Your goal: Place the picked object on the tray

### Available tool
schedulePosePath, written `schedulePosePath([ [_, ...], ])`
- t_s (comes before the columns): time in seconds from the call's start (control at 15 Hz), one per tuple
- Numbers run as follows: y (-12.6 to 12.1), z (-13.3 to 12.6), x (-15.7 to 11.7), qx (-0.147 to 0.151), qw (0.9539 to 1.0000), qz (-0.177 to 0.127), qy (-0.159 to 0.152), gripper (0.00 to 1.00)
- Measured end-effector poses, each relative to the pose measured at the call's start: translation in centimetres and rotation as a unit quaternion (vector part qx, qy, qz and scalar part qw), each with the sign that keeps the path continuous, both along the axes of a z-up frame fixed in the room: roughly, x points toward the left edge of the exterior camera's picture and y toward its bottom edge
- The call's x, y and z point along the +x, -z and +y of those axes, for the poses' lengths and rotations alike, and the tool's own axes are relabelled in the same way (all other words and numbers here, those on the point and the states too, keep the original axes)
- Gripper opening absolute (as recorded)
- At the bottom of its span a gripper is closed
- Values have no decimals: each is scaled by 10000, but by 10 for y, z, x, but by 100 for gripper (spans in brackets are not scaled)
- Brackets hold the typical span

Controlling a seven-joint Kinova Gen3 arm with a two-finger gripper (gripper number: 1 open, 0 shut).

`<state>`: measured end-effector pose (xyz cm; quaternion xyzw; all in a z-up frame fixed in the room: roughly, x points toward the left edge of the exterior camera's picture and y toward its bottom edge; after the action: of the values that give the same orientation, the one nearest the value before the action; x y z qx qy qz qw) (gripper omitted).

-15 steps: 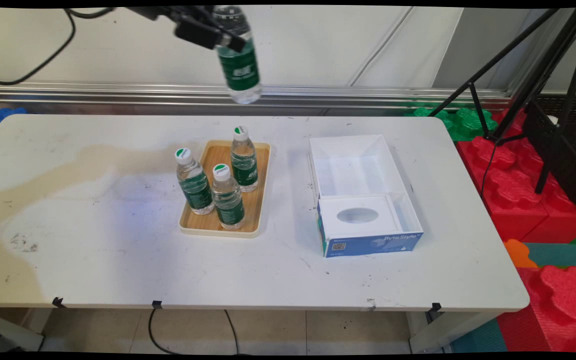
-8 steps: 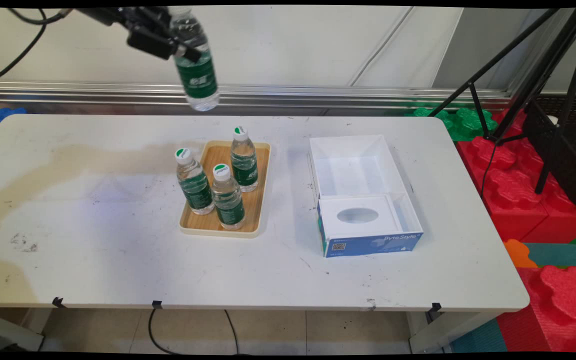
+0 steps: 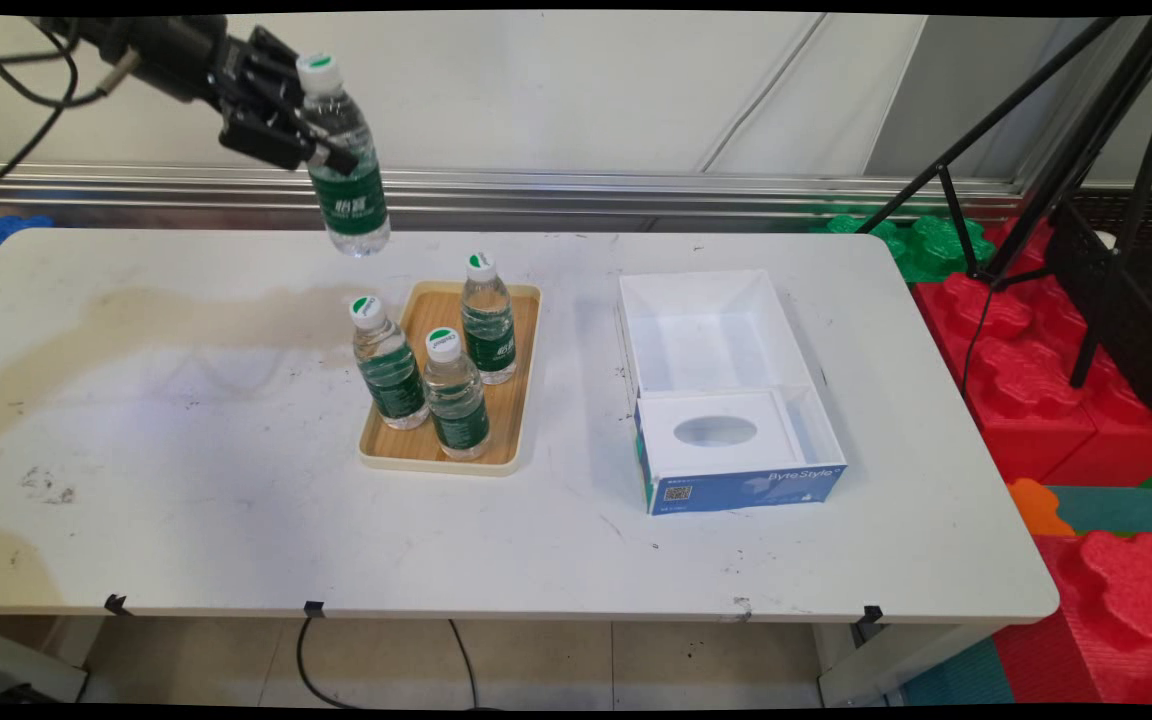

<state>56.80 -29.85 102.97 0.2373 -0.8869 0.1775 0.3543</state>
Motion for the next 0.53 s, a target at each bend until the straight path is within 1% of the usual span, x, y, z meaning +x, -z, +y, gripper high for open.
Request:
schedulePosePath([
  [0.53, 58, -9, 8, 227, 9997, -106, 83, 0],
])
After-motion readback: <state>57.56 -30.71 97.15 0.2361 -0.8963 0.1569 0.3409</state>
